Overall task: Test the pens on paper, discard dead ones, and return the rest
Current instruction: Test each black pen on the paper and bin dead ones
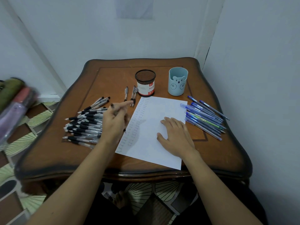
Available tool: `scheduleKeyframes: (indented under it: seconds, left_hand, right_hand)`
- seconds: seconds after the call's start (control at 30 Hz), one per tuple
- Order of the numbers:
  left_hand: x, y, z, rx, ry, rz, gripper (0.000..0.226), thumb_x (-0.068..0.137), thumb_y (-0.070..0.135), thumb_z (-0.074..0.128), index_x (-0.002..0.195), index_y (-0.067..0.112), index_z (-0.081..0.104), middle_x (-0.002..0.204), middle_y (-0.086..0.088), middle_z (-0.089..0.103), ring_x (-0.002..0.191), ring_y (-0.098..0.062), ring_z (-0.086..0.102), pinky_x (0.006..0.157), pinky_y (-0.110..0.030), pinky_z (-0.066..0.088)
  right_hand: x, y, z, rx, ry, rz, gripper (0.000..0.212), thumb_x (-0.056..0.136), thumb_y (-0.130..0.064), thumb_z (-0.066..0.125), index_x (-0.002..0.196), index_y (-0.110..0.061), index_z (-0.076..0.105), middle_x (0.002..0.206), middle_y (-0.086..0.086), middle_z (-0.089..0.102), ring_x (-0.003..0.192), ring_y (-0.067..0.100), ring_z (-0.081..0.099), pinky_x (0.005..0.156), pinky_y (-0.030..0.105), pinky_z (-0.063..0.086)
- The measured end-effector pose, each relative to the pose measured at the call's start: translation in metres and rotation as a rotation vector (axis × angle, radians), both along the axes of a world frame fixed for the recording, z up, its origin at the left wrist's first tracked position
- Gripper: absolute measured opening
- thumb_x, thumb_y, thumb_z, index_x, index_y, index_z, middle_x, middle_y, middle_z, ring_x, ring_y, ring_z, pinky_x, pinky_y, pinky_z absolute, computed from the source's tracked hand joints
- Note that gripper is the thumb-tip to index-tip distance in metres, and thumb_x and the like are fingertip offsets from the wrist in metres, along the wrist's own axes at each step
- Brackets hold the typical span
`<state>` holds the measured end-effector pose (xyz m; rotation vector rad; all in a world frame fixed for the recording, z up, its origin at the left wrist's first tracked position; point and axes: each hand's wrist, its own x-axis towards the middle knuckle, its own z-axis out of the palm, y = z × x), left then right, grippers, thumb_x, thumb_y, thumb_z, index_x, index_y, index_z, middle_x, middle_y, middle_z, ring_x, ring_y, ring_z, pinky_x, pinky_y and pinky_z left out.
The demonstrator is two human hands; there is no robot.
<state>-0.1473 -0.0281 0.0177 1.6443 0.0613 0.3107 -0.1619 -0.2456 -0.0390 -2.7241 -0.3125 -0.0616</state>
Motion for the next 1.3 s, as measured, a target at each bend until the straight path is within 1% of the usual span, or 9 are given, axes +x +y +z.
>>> scheduleKeyframes:
  seconds: [0.1, 0.23, 0.37, 0.43, 0.5, 0.67, 0.83, 1.03, 1.3]
  left_hand:
    - [-0.006, 0.007, -0.012, -0.169, 0.053, -0.026, 0.042, 0.109, 0.025, 0.035, 0.103, 0.019, 0.076, 0.089, -0.003, 0.066, 0.083, -0.021, 0.061, 0.075, -0.036, 0.051]
    - [-0.018, 0.014, -0.029, 0.054, 0.126, -0.157, 0.073, 0.096, 0.069, 0.024, 0.108, 0.015, 0.072, 0.087, -0.009, 0.067, 0.076, -0.022, 0.066, 0.061, -0.033, 0.053]
    - [-0.023, 0.017, -0.035, 0.222, 0.12, -0.17, 0.031, 0.103, 0.033, 0.055, 0.094, 0.009, 0.072, 0.094, -0.007, 0.073, 0.086, -0.02, 0.072, 0.082, -0.04, 0.06]
    - [-0.024, 0.018, -0.036, 0.316, 0.114, -0.179, 0.013, 0.092, 0.021, 0.073, 0.086, 0.01, 0.07, 0.087, -0.006, 0.071, 0.079, -0.011, 0.068, 0.072, -0.028, 0.057]
    - [-0.026, 0.018, -0.035, 0.359, 0.126, -0.152, 0.016, 0.087, 0.018, 0.078, 0.083, 0.008, 0.066, 0.08, -0.007, 0.067, 0.069, -0.007, 0.062, 0.059, -0.02, 0.051]
    - [-0.028, 0.018, -0.037, 0.385, 0.056, -0.092, 0.013, 0.087, 0.006, 0.076, 0.081, 0.005, 0.065, 0.079, -0.01, 0.067, 0.053, -0.021, 0.067, 0.05, -0.035, 0.057]
    - [-0.03, 0.017, -0.04, 0.32, 0.14, 0.01, 0.03, 0.08, -0.012, 0.064, 0.058, 0.002, 0.048, 0.051, -0.014, 0.06, 0.041, -0.02, 0.056, 0.042, -0.025, 0.044]
    - [-0.026, 0.027, -0.049, 0.341, 0.095, 0.001, 0.022, 0.063, 0.004, 0.057, 0.056, 0.006, 0.036, 0.05, -0.004, 0.035, 0.051, -0.02, 0.034, 0.049, -0.034, 0.032]
    - [-0.028, 0.025, -0.047, 0.388, 0.041, 0.005, 0.023, 0.064, 0.004, 0.052, 0.053, 0.008, 0.033, 0.048, 0.005, 0.029, 0.05, -0.013, 0.029, 0.049, -0.032, 0.026]
  right_hand:
    - [0.0, 0.0, -0.001, 0.012, -0.003, 0.002, 0.056, 0.1, -0.052, 0.042, 0.15, -0.026, 0.037, 0.161, -0.005, 0.029, 0.15, 0.015, 0.02, 0.123, 0.038, 0.007]
    - [0.001, 0.0, -0.001, -0.001, -0.006, -0.002, 0.057, 0.1, -0.052, 0.041, 0.15, -0.026, 0.036, 0.161, -0.006, 0.029, 0.15, 0.014, 0.019, 0.123, 0.038, 0.007]
    - [0.001, -0.001, -0.002, -0.008, -0.002, 0.006, 0.056, 0.1, -0.052, 0.04, 0.15, -0.027, 0.035, 0.161, -0.006, 0.028, 0.15, 0.013, 0.018, 0.123, 0.037, 0.006]
    - [0.001, -0.001, -0.002, -0.01, -0.002, 0.008, 0.056, 0.1, -0.052, 0.04, 0.15, -0.027, 0.035, 0.161, -0.006, 0.028, 0.15, 0.013, 0.018, 0.123, 0.038, 0.006]
    - [0.001, -0.001, -0.002, -0.008, -0.001, 0.008, 0.056, 0.1, -0.052, 0.04, 0.15, -0.027, 0.035, 0.161, -0.006, 0.028, 0.15, 0.013, 0.018, 0.123, 0.038, 0.007]
    - [0.001, -0.001, -0.002, -0.007, -0.011, 0.009, 0.056, 0.1, -0.052, 0.041, 0.15, -0.026, 0.036, 0.161, -0.005, 0.029, 0.149, 0.014, 0.02, 0.123, 0.038, 0.007]
    - [0.001, -0.001, -0.002, 0.004, -0.017, 0.011, 0.056, 0.1, -0.051, 0.041, 0.149, -0.025, 0.037, 0.16, -0.005, 0.03, 0.149, 0.014, 0.02, 0.123, 0.037, 0.007]
    - [0.0, -0.001, -0.002, 0.0, -0.006, 0.008, 0.056, 0.1, -0.052, 0.041, 0.149, -0.026, 0.036, 0.161, -0.006, 0.029, 0.15, 0.014, 0.019, 0.123, 0.038, 0.006]
    - [0.001, -0.001, -0.002, 0.006, -0.01, 0.01, 0.056, 0.1, -0.052, 0.041, 0.149, -0.026, 0.037, 0.16, -0.005, 0.03, 0.15, 0.014, 0.02, 0.123, 0.039, 0.008]
